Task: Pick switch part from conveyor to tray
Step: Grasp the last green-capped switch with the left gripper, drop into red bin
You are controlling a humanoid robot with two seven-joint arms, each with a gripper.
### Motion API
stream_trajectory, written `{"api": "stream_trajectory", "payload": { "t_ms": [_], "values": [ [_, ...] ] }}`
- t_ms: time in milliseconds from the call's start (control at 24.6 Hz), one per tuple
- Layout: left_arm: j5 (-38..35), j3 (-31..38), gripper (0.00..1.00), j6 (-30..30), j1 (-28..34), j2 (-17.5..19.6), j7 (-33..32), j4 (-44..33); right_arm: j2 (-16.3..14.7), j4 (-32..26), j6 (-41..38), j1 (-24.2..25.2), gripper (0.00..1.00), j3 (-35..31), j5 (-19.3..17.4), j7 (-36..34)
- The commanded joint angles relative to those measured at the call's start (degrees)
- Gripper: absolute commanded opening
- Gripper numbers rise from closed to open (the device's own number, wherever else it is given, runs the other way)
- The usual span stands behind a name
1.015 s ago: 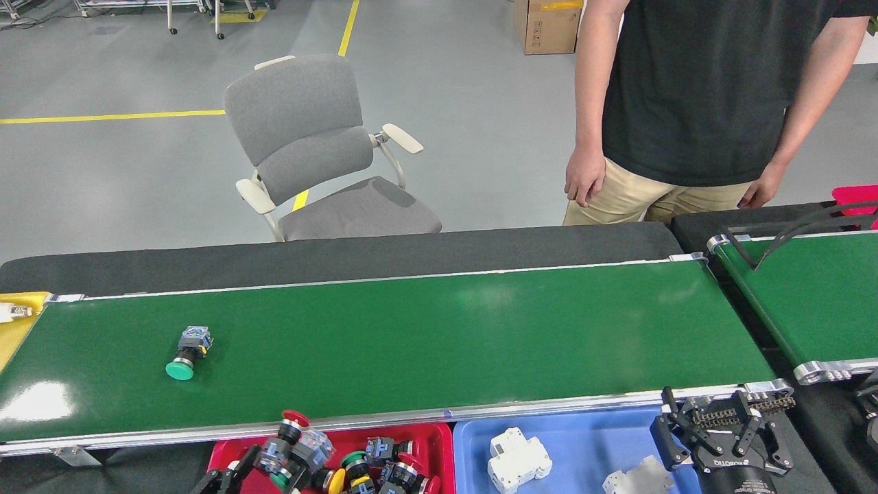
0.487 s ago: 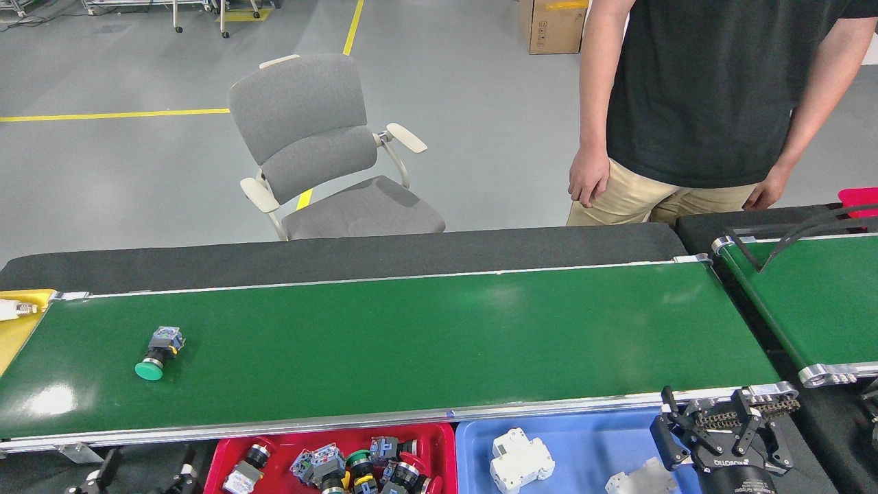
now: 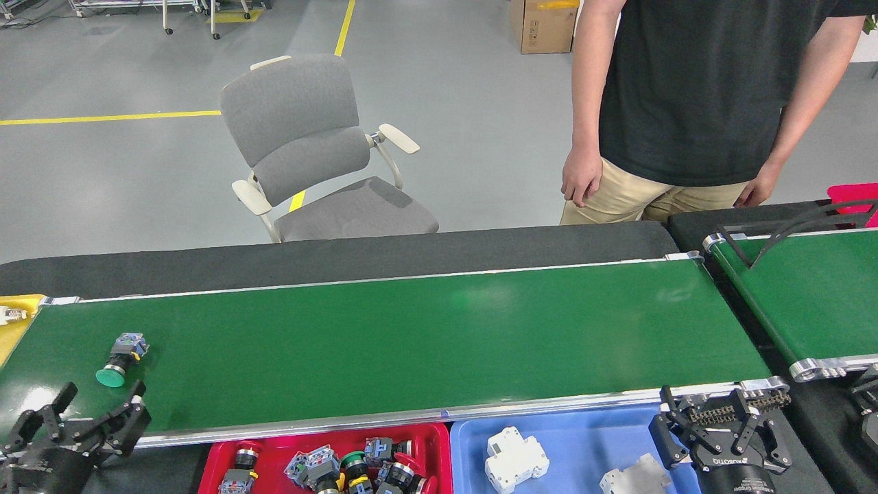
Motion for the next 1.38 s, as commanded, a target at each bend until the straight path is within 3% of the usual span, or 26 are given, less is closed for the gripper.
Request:
{"api": "stream_trajectory", "payload": {
  "t_ms": [0,122,284,406,528,690,852,934,1055,1218,1258,1299,1339],
  "values": [
    [0.3,0.0,1.00,0.0,-1.9,2.1,0.6,2.8,-0.6,-0.7,-0.3,-0.7,0.99,-0.2,-0.1,0.0],
    [0.3,-0.1,1.00,1.3,-3.8,4.8,0.7,9.3,-0.8,-0.7,-0.4,-0.7,0.99,0.5,0.0,0.1],
    [0.3,-0.5,0.98,5.2,-5.4,5.0,0.8,11.7,-0.8,-0.6,-1.6,-1.0,0.99,2.0,0.0,0.1],
    [0.3,-1.9,0.79,12.3,-6.6,4.6,1.1,13.5,-0.8,-0.5,-1.7,-2.1,0.99,2.0,0.0,0.2],
    [1.9,-4.5,0.46,15.8,-7.0,4.2,1.1,14.2,-0.8,-0.5,-1.7,-2.2,0.99,2.1,0.1,0.5],
    [10.0,-8.7,0.27,15.7,-7.0,2.8,2.9,14.0,-0.7,-0.3,-1.7,-1.8,0.99,2.1,0.1,0.5],
    [11.2,-10.9,0.19,14.2,-7.0,1.0,3.0,10.8,-0.4,-0.5,-1.3,-1.4,0.99,2.1,0.1,0.5],
    [11.1,-12.0,0.19,10.8,-5.5,-1.1,2.9,4.9,-0.3,-0.8,-1.3,-1.3,0.99,1.7,0.1,0.3],
    [11.1,-14.5,0.25,2.8,1.2,-3.0,2.4,-9.6,-0.4,-0.6,-1.0,-1.0,0.99,0.3,0.0,0.3],
    [10.5,-16.2,0.68,-11.9,15.1,-8.5,0.6,-29.9,0.1,-1.6,-0.9,0.3,0.99,-1.1,-0.1,0.1],
    [10.4,-16.2,0.75,-13.9,17.5,-9.7,-0.2,-32.0,0.1,-1.8,-0.9,0.5,0.99,-1.0,-0.1,0.1],
    [9.9,-16.2,0.93,-15.3,21.0,-12.3,-1.3,-34.2,0.0,-2.8,-0.9,0.7,0.99,-1.1,-0.1,0.2],
    [9.2,-16.3,0.99,-15.5,22.8,-13.8,-1.7,-35.0,-0.1,-3.5,-0.9,0.9,0.99,-1.4,-0.1,0.2]
  ]
}}
